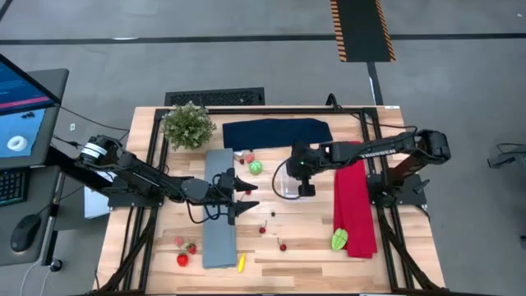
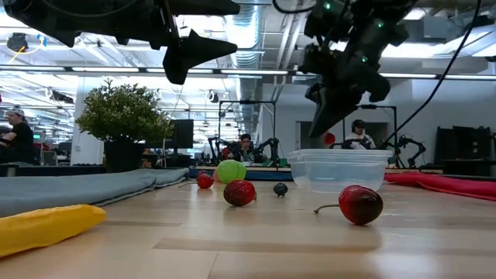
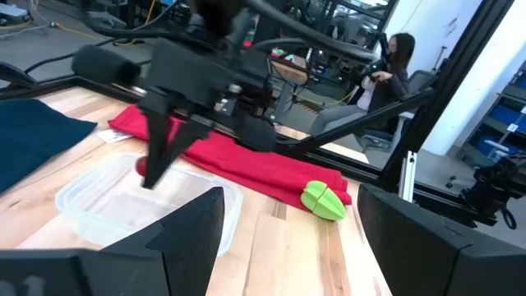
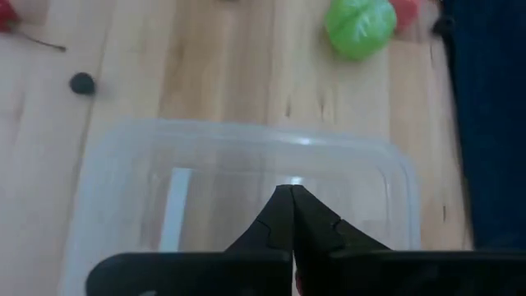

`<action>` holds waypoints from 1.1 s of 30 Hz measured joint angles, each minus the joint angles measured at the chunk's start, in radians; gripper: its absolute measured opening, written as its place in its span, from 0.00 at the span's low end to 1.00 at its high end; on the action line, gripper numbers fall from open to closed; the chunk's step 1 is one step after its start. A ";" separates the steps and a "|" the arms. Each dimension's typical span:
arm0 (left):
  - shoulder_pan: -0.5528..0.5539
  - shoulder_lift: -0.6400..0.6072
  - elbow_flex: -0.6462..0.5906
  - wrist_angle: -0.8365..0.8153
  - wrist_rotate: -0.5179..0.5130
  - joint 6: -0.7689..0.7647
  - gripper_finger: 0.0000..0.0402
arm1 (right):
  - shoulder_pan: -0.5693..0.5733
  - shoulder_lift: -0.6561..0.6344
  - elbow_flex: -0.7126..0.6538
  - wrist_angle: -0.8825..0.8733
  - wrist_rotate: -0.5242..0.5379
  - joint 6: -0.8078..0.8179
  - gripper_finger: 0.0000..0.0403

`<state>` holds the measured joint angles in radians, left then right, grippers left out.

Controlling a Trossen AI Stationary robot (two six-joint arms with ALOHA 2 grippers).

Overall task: Pick and placing Produce into tupperware
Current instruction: Put the red cherry into the transparent bin

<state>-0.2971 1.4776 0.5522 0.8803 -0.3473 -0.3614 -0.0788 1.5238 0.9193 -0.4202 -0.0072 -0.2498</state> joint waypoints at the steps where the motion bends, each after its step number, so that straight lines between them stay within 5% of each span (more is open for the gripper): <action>1: -0.003 0.000 0.000 0.000 0.000 0.000 0.67 | -0.010 0.000 -0.009 0.006 -0.006 0.010 0.06; 11: -0.011 0.000 0.000 0.000 0.000 0.000 0.67 | -0.013 0.021 -0.026 0.051 -0.075 0.015 0.05; 23: -0.011 0.000 0.000 -0.009 0.000 0.001 0.67 | -0.021 0.007 -0.026 0.048 -0.075 0.063 0.27; 33: -0.009 0.000 0.000 0.018 -0.033 0.109 0.67 | 0.172 -0.173 -0.025 0.068 -0.181 0.168 0.25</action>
<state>-0.3058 1.4776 0.5518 0.8986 -0.3802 -0.2520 0.0935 1.3513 0.8940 -0.3522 -0.1884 -0.0819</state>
